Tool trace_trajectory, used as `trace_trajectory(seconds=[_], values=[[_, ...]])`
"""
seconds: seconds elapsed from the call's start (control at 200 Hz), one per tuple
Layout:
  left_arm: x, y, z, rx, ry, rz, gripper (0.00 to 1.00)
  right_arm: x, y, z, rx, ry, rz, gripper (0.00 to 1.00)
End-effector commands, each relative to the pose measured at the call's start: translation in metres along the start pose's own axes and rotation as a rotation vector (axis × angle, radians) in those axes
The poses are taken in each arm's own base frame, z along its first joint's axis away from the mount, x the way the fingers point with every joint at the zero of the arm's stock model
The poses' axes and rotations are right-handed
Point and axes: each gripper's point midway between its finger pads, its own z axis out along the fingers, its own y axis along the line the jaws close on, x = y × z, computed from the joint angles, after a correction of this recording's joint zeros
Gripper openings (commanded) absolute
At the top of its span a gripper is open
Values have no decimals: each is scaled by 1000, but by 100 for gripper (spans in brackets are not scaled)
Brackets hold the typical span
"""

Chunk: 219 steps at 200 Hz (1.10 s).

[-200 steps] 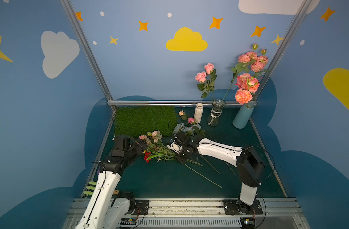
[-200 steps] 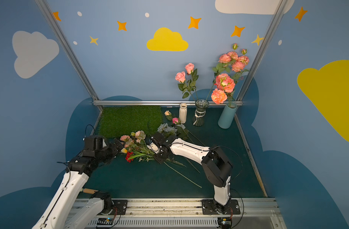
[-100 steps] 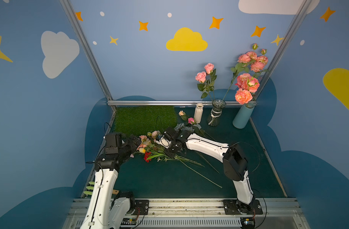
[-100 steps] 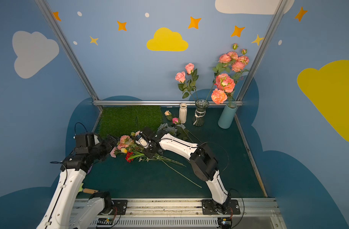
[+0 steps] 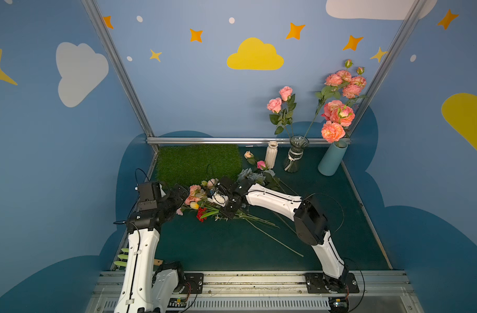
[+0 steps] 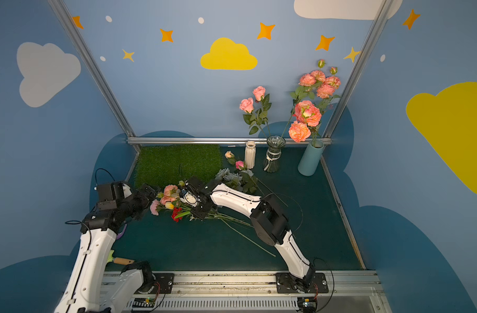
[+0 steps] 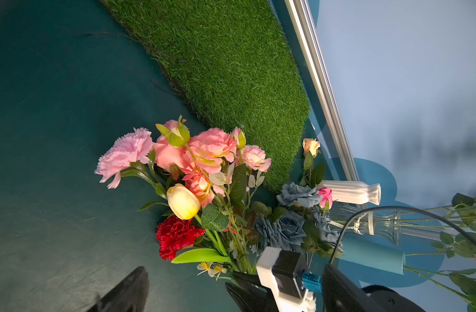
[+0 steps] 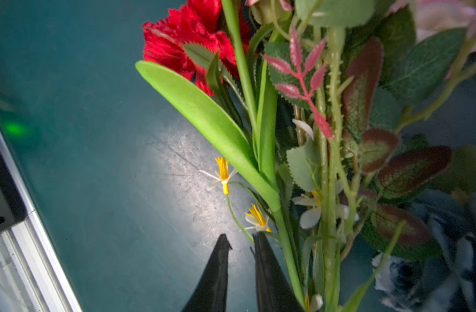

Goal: Place the pink flowers into the vase
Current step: Pick up the flower at the center of the board.

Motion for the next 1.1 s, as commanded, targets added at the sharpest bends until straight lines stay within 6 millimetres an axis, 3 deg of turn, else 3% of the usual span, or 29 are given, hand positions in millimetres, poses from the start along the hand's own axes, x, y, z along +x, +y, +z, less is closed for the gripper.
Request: trace_trajectory(seconds=[0.0,0.14,0.395,0.731,0.911,1.091], values=[[2,0,4,16,13,23,100,-3,-5,1,26,19,-23,20],[2,0,5,23,19,26,100,-3,-11,9,55,38,-36,20],[3,0,8,28,30,29,100,-4,-13,5,69,28,-53,19],[1,-3,7,45,35,19,100,4,-14,24,48,90,-49,18],[3,-8,2,63,38,22,100,0,-14,16,54,68,-51,8],[3,-12,-7,74,22,27,99,-16,-12,-15,100,2,-78,0]])
